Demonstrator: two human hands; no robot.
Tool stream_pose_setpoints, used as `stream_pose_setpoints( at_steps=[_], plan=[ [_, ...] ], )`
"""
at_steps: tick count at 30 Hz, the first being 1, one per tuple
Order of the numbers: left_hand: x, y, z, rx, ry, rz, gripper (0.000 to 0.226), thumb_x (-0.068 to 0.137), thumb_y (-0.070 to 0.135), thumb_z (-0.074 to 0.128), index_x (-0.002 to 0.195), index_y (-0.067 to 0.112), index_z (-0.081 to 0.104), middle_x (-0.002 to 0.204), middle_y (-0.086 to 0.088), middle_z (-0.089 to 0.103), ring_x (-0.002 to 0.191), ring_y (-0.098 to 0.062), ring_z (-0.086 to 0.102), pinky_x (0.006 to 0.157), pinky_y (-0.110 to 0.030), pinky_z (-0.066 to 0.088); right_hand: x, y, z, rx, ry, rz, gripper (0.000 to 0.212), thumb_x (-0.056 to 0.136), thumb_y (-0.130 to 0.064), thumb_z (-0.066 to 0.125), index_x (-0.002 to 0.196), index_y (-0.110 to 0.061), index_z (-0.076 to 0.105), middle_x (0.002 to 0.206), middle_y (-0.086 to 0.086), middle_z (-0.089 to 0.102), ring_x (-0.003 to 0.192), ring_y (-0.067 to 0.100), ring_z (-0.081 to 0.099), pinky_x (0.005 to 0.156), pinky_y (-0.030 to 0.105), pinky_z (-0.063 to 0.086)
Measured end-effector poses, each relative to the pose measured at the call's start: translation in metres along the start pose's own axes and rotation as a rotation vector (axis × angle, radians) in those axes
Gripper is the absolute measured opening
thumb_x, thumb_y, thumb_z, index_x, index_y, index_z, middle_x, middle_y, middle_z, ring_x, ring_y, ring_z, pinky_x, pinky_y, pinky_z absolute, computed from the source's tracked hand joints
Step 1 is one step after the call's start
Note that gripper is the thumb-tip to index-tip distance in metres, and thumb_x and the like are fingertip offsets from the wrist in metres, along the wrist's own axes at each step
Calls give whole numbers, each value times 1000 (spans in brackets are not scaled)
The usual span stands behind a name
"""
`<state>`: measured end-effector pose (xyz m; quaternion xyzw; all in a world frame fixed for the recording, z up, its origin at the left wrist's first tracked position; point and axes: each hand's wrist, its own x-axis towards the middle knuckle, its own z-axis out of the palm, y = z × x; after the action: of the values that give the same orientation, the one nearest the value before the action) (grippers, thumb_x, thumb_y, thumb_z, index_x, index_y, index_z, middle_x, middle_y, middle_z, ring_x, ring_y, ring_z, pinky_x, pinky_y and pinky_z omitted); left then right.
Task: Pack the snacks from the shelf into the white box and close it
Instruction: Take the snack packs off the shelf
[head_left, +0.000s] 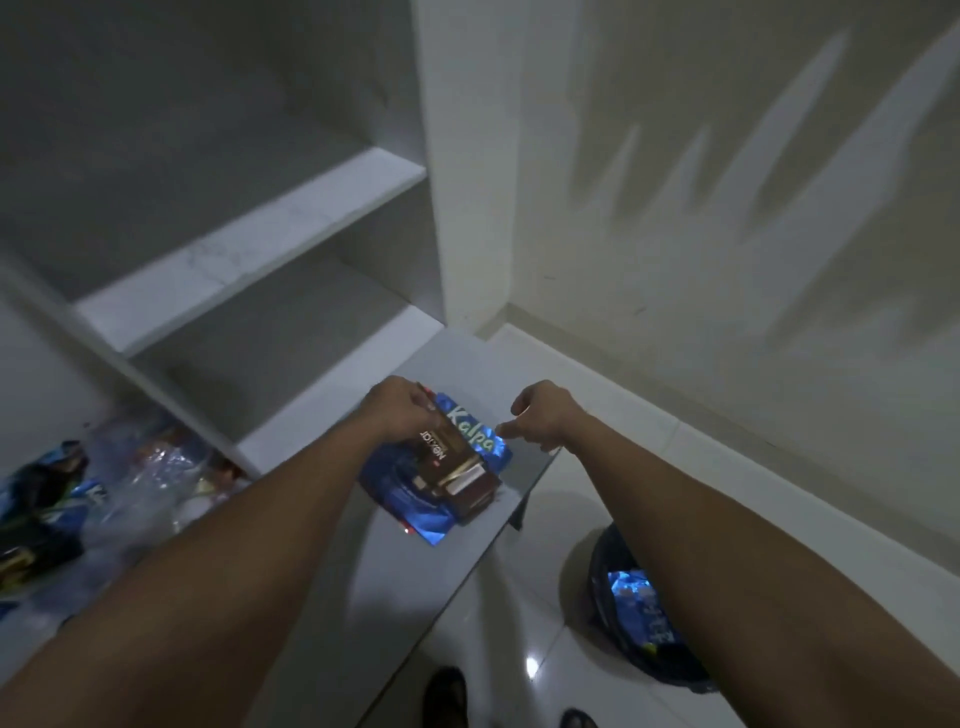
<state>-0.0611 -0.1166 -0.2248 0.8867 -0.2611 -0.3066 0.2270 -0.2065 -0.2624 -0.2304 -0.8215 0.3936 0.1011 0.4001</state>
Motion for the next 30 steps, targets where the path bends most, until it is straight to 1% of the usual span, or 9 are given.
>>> stream_pose_setpoints(
  at_steps=[3, 6, 8, 11, 13, 16, 19, 24, 30],
  plan=[
    [4, -32, -10, 13, 53, -52, 20, 73, 16, 74, 90, 5, 73, 96, -12, 72, 88, -25, 65, 70, -26, 46, 7, -20, 26, -128, -6, -49, 54, 75, -39, 78, 112, -2, 65, 115, 14, 66, 102, 28, 64, 85, 35, 52],
    [11, -62, -8, 94, 76, -113, 33, 76, 13, 69, 107, 0, 68, 113, -16, 67, 107, -31, 62, 84, -30, 49, 12, -29, 54, -178, -15, -66, 66, 67, -49, 80, 117, -12, 58, 115, 8, 64, 103, 24, 61, 81, 30, 48],
    [16, -79, -2, 97, 75, -142, 39, 76, 13, 68, 112, 1, 63, 120, -18, 63, 111, -32, 60, 91, -34, 50, 16, -31, 71, -220, -10, -77, 73, 61, -57, 80, 118, -18, 54, 113, 4, 65, 100, 22, 61, 79, 30, 49],
    [20, -95, 6, 57, 80, -165, 24, 69, 14, 70, 91, 8, 62, 103, -16, 65, 93, -30, 63, 78, -33, 52, 19, -31, 91, -269, 18, -78, 82, 57, -58, 80, 122, -20, 47, 113, 3, 61, 101, 22, 59, 78, 32, 49],
    [25, -102, 12, 34, 84, -175, 26, 61, 21, 73, 78, 11, 56, 93, -14, 64, 84, -29, 63, 70, -33, 52, 20, -31, 100, -294, 35, -64, 87, 56, -56, 80, 126, -20, 43, 116, 3, 59, 104, 24, 59, 81, 35, 50],
    [33, -110, 22, 63, 92, -161, 47, 51, 34, 77, 88, 11, 59, 99, -12, 62, 92, -29, 61, 80, -39, 55, 23, -27, 111, -293, 65, -65, 85, 57, -54, 78, 126, -21, 41, 118, 4, 59, 106, 25, 59, 87, 40, 52],
    [39, -112, 30, 96, 112, -141, 57, 55, 34, 82, 100, 10, 57, 109, -12, 54, 104, -30, 54, 88, -43, 53, 25, -24, 113, -300, 105, -74, 82, 58, -50, 80, 124, -22, 41, 116, 3, 61, 104, 24, 60, 84, 37, 52],
    [41, -104, 29, 64, 54, -142, 52, 62, 26, 82, 102, 13, 52, 101, -8, 64, 92, -28, 64, 76, -33, 52, 28, -19, 110, -284, 98, -52, 88, 55, -45, 84, 128, -22, 40, 117, 3, 61, 104, 25, 60, 80, 34, 49],
    [45, -78, 25, -33, 23, -138, 31, 70, 25, 74, 92, 5, 65, 97, -13, 70, 91, -32, 66, 73, -33, 51, 23, -6, 77, -182, 215, -18, 70, 68, -56, 73, 121, -21, 44, 109, 7, 64, 96, 29, 63, 79, 38, 53]
  ],
)
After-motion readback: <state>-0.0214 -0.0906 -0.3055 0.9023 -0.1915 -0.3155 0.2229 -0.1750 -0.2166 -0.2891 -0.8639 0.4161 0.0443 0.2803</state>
